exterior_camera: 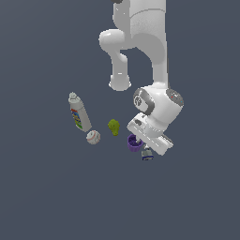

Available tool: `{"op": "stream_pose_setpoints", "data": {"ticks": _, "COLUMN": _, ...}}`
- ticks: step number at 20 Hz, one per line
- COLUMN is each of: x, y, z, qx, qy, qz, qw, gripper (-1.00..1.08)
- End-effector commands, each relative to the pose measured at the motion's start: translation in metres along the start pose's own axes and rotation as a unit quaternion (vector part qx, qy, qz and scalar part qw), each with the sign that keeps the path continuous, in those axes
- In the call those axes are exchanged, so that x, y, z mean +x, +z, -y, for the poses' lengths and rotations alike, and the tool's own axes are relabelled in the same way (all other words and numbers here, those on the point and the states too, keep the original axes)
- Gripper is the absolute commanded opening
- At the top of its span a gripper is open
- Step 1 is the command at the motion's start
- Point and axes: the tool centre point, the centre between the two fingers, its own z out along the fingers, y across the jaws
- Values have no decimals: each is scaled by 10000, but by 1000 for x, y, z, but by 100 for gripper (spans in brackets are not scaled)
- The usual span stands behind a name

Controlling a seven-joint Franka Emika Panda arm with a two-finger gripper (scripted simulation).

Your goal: Pick up a designated object from a clutter of objects.

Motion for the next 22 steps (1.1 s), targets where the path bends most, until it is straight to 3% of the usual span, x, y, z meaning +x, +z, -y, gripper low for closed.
{"op": "stream_pose_setpoints", "data": {"ticks": 1, "x": 0, "y": 1, "z": 0, "qx": 6, "qy": 0, "qz": -3, "qw": 10000, "gripper": -100}}
{"op": "stream_pose_setpoints", "data": {"ticks": 14, "x": 0, "y": -4, "z": 1, "qx": 9, "qy": 0, "qz": -4, "qw": 10000, "gripper": -100}}
{"op": "stream_pose_setpoints", "data": {"ticks": 22, "x": 2, "y": -43, "z": 1, "qx": 9, "qy": -3, "qz": -2, "qw": 10000, "gripper": -100}}
